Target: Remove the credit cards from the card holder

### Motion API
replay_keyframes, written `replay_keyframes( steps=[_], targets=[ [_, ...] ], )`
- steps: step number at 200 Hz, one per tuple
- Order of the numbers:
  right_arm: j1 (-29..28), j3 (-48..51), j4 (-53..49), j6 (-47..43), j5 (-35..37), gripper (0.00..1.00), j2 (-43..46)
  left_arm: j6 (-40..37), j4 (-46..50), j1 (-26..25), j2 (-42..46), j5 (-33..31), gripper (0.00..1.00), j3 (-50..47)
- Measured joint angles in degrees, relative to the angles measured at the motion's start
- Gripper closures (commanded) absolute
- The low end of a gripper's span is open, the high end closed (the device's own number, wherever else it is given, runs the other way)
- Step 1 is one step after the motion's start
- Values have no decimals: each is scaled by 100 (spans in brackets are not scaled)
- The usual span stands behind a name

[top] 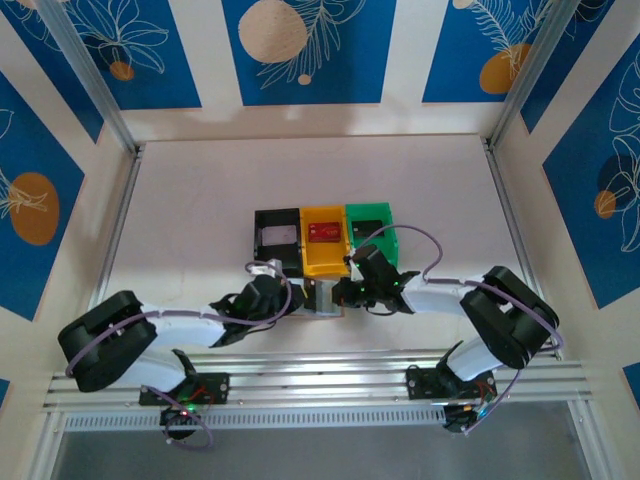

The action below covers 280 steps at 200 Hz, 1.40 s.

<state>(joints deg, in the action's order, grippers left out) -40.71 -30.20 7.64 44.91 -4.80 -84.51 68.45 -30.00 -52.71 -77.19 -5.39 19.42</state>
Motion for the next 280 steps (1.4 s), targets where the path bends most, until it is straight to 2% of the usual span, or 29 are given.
replay_keyframes(
  steps=[87,102,135,162,225,280],
  targets=[
    [92,11,-326,-197,-125,100,393,-153,302,0,570,-22,100,-4],
    [153,11,-385,-251,-205,90,667,-179,328,0,688,-22,100,-31],
    [282,72,-365,-391,-450,53,1375,-328,374,0,1084,-20,100,-142],
    [444,363,-26,-396,-901,38,1768,-546,334,0,1464,7,100,-203],
    [632,1036,1252,-186,-1993,32,1858,-916,-81,0,1945,348,100,-262],
    [481,1150,1961,-149,-2251,32,1980,-922,-732,-17,1696,656,100,-348]
  ],
)
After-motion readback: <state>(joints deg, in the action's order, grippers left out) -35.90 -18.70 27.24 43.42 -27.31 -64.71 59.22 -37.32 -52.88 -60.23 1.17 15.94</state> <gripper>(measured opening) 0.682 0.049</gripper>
